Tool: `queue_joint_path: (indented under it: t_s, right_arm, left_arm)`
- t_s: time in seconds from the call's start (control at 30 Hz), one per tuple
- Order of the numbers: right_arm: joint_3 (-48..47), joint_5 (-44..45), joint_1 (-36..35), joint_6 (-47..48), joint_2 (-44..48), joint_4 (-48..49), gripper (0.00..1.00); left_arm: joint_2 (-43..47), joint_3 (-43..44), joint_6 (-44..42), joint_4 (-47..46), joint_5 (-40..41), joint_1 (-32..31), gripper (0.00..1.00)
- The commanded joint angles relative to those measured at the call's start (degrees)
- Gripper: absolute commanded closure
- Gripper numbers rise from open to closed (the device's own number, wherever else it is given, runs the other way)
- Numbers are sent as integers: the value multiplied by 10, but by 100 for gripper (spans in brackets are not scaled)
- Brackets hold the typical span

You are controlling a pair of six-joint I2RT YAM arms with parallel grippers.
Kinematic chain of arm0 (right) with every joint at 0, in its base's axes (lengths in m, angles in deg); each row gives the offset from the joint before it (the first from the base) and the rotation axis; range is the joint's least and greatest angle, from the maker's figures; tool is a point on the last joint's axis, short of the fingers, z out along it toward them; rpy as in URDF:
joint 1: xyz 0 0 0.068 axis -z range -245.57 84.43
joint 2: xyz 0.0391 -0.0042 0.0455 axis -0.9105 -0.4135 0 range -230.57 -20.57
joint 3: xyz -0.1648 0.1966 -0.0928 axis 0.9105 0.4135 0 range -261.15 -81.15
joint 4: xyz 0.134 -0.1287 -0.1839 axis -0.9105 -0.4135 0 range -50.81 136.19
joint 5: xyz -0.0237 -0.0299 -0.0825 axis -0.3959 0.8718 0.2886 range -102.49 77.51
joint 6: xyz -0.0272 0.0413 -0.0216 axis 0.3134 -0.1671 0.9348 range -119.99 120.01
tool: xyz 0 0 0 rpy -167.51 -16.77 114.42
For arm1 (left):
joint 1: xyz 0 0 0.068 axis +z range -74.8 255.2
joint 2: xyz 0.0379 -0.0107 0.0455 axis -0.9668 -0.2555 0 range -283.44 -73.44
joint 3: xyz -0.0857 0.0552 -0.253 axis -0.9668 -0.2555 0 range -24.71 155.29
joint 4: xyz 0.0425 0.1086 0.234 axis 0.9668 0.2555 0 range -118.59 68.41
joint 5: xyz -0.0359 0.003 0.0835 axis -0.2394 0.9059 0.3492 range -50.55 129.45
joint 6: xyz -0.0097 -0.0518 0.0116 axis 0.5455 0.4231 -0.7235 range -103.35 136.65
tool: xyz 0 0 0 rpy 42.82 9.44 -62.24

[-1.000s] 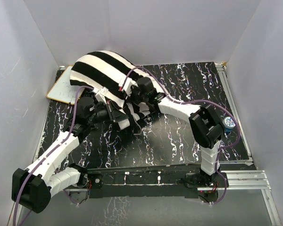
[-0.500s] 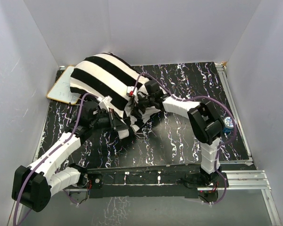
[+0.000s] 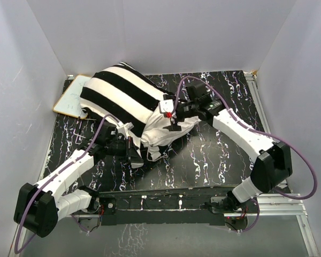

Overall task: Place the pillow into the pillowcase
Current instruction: Stuff the pillow into the pillowcase.

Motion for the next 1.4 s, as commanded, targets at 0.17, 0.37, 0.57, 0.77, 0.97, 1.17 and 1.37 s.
queue_joint_path:
  t_s: [0.17,0.37,0.57,0.77,0.97,1.17,1.37]
  right_arm:
    - [69,107,-60,184,-65,18,8]
    - [100,359,-84,-88,-127,386,90]
    - [63,367,-38,-388,-172,464,92]
    - [143,223,-56,-520,-200,487,92]
    - [157,152,-2,-512,-211,463,92]
    - [182,55,39,-483,-201,450,92]
    - [189,-6,45,-496,-200,474,92]
  left_arm:
    - [10,46,-10,49,-62,-9,100]
    - [1,60,-3,24,-109,-10,100]
    - [-61,107,32,-64,-138,-50,100]
    - [-159,174,40,-107,-119,-123,100]
    - [-82,182,-9,12,16,-123,60]
    - [-5,253,-73,194,162,-122,43]
    - [-57,340,-143,181,334,-125,42]
